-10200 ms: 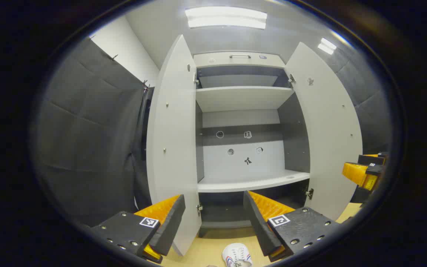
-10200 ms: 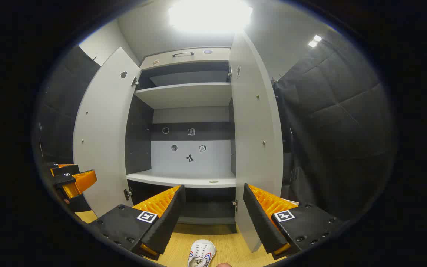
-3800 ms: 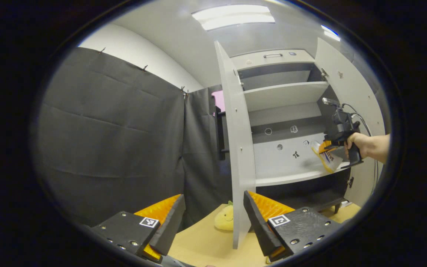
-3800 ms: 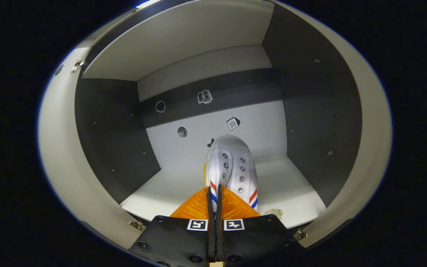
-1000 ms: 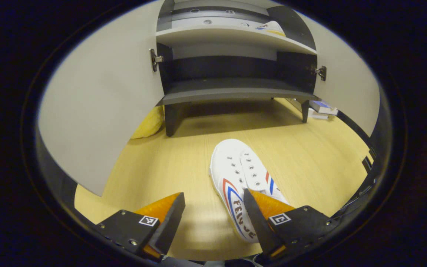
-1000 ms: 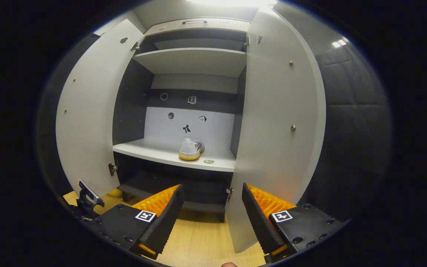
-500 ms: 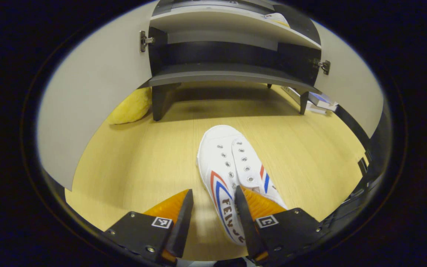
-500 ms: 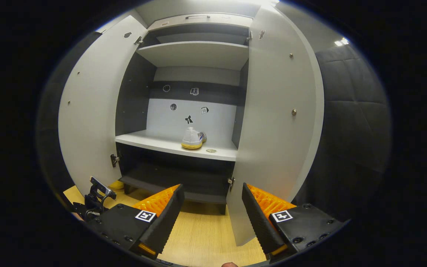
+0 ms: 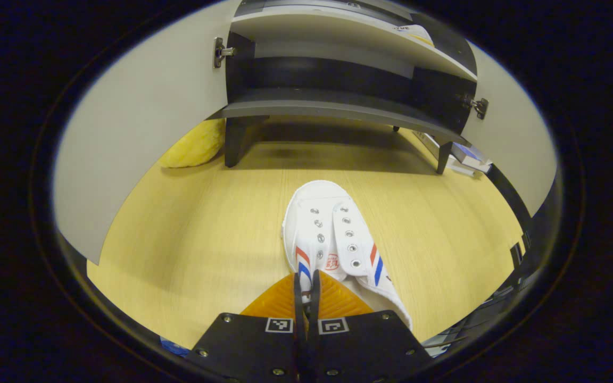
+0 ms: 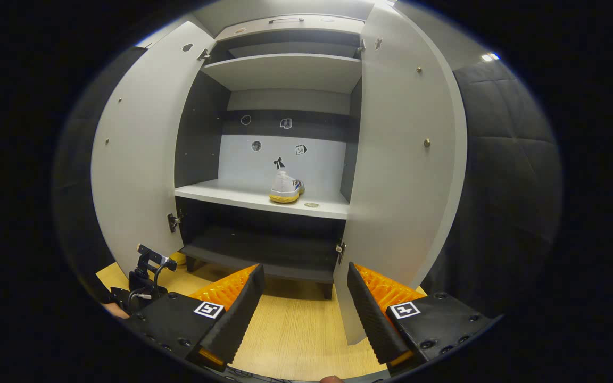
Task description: Grab one shoe with the right hand and put it into the shoe cabinet, grab the other shoe with the left hand and put it into the shoe cabinet; then close the right door with the right hand and the left door with the left hand.
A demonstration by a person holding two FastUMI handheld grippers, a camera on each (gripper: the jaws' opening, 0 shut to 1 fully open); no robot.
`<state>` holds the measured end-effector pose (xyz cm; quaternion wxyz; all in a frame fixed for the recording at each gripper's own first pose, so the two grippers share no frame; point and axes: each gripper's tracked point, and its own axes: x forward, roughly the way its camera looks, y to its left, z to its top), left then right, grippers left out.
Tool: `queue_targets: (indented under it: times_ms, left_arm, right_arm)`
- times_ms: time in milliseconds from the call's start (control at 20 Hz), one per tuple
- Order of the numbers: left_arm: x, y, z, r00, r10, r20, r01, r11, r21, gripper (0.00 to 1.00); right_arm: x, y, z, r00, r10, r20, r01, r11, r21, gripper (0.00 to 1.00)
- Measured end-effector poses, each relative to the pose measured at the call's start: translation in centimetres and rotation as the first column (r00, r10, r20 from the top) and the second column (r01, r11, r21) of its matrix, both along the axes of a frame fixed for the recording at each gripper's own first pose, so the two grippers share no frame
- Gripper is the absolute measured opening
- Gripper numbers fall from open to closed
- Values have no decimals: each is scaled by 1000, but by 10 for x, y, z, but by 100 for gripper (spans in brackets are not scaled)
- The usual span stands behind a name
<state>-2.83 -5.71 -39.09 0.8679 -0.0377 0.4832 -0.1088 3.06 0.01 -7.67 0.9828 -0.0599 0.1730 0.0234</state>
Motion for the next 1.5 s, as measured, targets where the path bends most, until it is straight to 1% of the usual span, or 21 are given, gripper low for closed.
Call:
queue_targets:
  times_ms: [100, 200, 350, 500, 600, 650, 750, 850, 1000, 1200, 1350, 1500]
  left_arm:
    - [5, 1, 5, 999, -8, 31, 7, 1000, 23, 2]
    - [8, 2, 11, 999, 6, 47, -7, 1000, 25, 2]
    - [15, 5, 25, 998, 9, 65, -9, 1000, -5, 2]
    - [22, 10, 48, 993, 13, 117, -11, 1000, -21, 2]
    - [26, 17, 64, 986, 34, 160, -26, 998, -50, 2]
    - [29, 19, 69, 982, 37, 184, -26, 998, -66, 2]
    - [26, 18, 60, 973, 38, 229, -21, 997, -76, 1]
    - [25, 15, 55, 965, 39, 259, -21, 997, -74, 2]
    - [26, 14, 56, 951, 49, 306, -18, 994, -105, 2]
    - [27, 13, 54, 919, 47, 390, 3, 992, -126, 1]
    - [28, 13, 54, 901, 64, 429, 5, 988, -158, 1]
    - [26, 15, 56, 878, 70, 474, 6, 988, -157, 2]
  right_arm:
    - [0, 0, 0, 1000, 1, 0, -1, 1000, 2, 98]
    - [-1, 0, 4, 1000, 3, 8, -3, 1000, 0, 97]
    - [-1, 1, 9, 1000, 9, 22, -9, 1000, 2, 98]
    - [-2, 2, 10, 1000, 14, 25, -14, 1000, 8, 98]
    - [-2, 4, 10, 999, 20, 27, -20, 1000, 8, 98]
    - [-2, 4, 10, 999, 22, 27, -22, 1000, 9, 98]
    - [-3, 5, 8, 999, 26, 23, -27, 999, 19, 98]
    - [-3, 7, 8, 999, 30, 21, -31, 999, 31, 98]
    - [-4, 7, 11, 999, 32, 29, -33, 999, 36, 98]
    - [-7, 3, 13, 999, 24, 42, -26, 999, 37, 98]
    - [-11, 0, 11, 999, 14, 38, -16, 999, 52, 98]
    - [-17, -1, 8, 1000, 7, 29, -9, 998, 63, 98]
